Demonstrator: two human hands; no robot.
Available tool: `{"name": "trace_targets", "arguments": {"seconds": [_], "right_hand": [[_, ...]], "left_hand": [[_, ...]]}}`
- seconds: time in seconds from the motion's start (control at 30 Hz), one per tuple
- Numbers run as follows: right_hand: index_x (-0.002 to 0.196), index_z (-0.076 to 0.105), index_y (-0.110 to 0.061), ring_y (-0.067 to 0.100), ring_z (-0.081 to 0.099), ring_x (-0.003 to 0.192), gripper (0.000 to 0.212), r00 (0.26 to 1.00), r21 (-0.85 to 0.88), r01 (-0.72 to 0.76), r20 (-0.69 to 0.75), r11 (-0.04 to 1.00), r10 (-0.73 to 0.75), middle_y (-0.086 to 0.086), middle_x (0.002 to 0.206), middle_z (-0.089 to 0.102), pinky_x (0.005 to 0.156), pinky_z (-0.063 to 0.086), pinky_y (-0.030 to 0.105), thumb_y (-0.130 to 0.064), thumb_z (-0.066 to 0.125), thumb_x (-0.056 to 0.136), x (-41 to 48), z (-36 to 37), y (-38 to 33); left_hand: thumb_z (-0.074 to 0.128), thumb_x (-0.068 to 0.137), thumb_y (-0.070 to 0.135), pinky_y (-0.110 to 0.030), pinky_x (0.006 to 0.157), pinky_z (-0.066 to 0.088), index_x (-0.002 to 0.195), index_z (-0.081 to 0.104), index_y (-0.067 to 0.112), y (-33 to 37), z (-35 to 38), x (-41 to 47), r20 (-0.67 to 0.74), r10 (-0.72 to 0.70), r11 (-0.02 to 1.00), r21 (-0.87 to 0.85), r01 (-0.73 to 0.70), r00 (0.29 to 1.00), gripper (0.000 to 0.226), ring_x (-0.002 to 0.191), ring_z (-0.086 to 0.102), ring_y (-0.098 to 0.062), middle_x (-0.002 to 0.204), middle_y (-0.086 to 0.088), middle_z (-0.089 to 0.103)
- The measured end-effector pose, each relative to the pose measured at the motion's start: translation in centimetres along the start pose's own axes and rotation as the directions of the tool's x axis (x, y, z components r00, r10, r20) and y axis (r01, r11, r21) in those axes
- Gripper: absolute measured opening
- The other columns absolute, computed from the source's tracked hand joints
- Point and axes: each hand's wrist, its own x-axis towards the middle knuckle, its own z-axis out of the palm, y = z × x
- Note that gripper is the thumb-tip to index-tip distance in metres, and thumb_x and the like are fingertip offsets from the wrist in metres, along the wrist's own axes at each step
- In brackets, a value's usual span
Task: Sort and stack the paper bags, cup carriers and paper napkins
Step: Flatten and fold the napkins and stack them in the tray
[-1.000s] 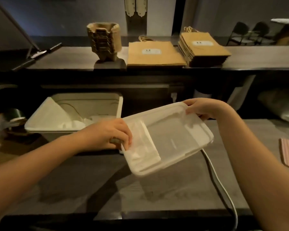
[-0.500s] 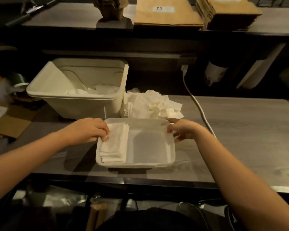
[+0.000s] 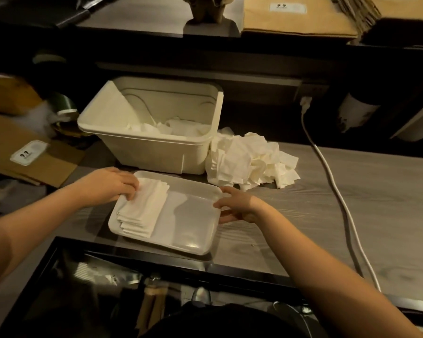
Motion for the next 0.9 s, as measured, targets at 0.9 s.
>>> {"name": "trace_targets", "arguments": {"seconds": [0.9], "right_hand": [[0.097,0.062,0.000,0.013,0.059,0.058,0.028,0.951,0.126,0.164,-0.283,0.978,-0.123,0.007,0.072,0.059,0.052,0.055,0.023,-0.025,0.049,0.097,5.5,4.6,-4.1]], "left_hand": [[0.039,0.086,0.038,-0.023,0.094,0.031,0.088,0.051,0.038,-9.9,0.3,3.1,0.482,-0.084,0.984,0.179,-0.004,0.872,0.012,0.122,0.039,-0.012,0.131,0.015,0.042]]}}
